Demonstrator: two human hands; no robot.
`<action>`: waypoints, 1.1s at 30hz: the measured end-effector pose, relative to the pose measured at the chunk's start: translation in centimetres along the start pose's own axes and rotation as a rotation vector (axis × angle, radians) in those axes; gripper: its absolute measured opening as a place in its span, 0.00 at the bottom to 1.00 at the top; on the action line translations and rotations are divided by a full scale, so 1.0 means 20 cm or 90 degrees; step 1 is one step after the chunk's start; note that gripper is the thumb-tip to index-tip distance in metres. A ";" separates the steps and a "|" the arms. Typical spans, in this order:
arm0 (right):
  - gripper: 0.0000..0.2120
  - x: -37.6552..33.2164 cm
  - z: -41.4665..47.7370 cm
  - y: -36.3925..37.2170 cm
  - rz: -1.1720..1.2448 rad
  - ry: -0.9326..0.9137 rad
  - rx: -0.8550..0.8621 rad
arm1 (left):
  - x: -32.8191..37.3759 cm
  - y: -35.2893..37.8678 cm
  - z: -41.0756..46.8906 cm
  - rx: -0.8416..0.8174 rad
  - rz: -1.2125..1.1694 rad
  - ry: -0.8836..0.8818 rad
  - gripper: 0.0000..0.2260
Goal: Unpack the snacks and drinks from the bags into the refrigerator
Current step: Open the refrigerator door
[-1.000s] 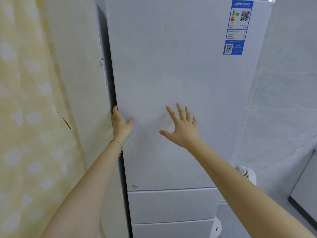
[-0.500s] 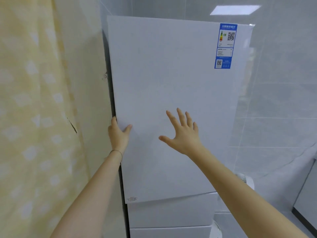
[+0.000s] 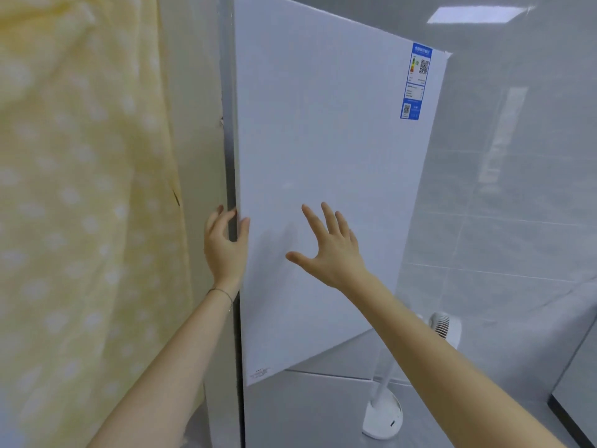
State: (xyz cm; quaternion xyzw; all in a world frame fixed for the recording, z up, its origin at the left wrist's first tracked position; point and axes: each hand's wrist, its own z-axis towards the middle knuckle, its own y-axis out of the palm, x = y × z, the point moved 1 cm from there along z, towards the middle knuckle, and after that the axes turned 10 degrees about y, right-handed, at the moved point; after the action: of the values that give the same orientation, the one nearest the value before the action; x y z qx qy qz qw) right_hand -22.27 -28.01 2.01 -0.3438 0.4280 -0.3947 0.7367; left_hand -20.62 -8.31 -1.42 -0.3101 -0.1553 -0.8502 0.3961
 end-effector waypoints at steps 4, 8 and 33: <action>0.43 0.05 -0.24 -0.05 0.046 -0.021 -0.008 | 0.25 -0.07 -0.22 -0.027 -0.102 0.027 0.10; 0.46 0.13 -0.42 -0.10 0.147 -0.020 -0.013 | 0.50 -0.10 -0.41 -0.117 -0.184 0.049 0.14; 0.49 1.08 -1.10 -0.51 0.313 0.402 0.385 | 1.23 0.48 -1.12 -0.485 -0.285 0.263 0.37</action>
State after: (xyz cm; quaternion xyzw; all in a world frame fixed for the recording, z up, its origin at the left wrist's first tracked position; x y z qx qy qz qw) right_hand -38.14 -55.26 -5.96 0.1324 0.5650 -0.4008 0.7090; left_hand -34.34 -40.03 -2.29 -0.2164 0.1860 -0.9547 0.0842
